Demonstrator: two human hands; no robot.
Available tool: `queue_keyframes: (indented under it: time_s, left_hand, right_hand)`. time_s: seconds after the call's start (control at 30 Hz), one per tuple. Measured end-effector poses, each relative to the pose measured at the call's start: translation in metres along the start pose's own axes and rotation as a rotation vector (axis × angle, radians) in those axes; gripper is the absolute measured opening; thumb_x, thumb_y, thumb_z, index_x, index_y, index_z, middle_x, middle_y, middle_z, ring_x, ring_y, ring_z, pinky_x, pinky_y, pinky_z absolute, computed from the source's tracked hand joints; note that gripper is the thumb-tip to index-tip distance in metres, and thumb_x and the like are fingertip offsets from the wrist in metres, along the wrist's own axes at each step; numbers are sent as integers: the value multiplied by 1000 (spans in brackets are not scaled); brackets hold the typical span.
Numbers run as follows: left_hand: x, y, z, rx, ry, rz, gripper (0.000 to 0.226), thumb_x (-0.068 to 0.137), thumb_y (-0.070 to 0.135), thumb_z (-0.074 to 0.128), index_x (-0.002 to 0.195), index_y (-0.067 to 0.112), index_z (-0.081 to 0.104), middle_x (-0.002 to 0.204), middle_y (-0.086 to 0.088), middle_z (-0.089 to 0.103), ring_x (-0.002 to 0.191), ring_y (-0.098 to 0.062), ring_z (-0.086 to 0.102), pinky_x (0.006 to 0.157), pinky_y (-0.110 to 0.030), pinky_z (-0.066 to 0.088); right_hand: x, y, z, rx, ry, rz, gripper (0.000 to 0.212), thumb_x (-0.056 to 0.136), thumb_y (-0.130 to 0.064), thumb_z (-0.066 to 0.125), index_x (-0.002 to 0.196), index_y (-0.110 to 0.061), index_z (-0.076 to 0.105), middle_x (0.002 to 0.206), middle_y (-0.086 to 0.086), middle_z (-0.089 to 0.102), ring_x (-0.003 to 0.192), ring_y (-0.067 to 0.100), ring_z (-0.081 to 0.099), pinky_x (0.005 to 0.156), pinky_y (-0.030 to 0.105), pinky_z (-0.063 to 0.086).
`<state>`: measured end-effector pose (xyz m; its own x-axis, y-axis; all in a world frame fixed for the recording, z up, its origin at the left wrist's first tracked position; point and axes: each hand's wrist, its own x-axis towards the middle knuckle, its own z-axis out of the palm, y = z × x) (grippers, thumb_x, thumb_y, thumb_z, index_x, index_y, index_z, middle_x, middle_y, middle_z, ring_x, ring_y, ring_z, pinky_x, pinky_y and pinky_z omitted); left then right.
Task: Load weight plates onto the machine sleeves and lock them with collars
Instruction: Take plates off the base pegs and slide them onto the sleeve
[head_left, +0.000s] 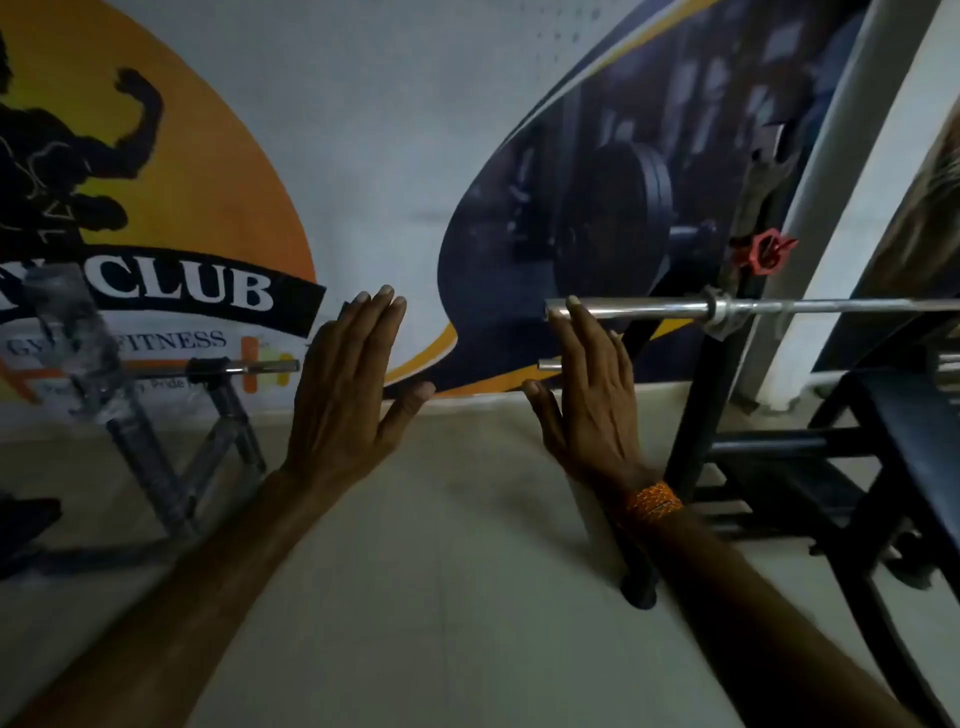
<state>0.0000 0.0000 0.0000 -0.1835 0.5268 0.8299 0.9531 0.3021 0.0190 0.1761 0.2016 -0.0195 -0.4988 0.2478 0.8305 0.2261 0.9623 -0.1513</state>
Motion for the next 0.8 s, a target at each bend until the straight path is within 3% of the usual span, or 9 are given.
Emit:
queue_keyframes:
  time_s: [0.17, 0.33, 0.5, 0.8]
  left_hand:
    - [-6, -61, 83, 41, -142, -71, 78, 99, 57, 44, 159, 10, 27, 167, -9, 27, 155, -25, 23, 121, -49, 29]
    - [-4, -123, 168, 65, -258, -142, 79, 100, 62, 35, 159, 11, 26, 167, -8, 26, 155, -23, 21, 121, -50, 29]
    - [11, -177, 238, 33, -341, -185, 80, 100, 65, 32, 160, 11, 26, 167, -9, 27, 154, -24, 24, 123, -46, 27]
    - [43, -291, 406, -92, -447, -220, 81, 99, 67, 32, 158, 11, 31, 163, -11, 35, 150, -28, 33, 118, -48, 36]
  right_hand:
    - [4, 31, 102, 6, -96, 69, 69, 106, -52, 37, 160, -10, 29, 169, 15, 26, 157, 29, 25, 125, 55, 22]
    - [18, 68, 200, 41, -232, 137, 71, 104, -55, 35, 161, -13, 28, 170, 12, 22, 156, 28, 24, 126, 42, 10]
    - [41, 98, 283, 35, -356, 194, 74, 105, -60, 25, 162, -13, 25, 171, 11, 20, 156, 30, 25, 126, 44, 7]
    - [88, 159, 440, 2, -424, 341, 73, 105, -60, 26, 161, -14, 26, 169, 13, 24, 155, 31, 27, 124, 57, 21]
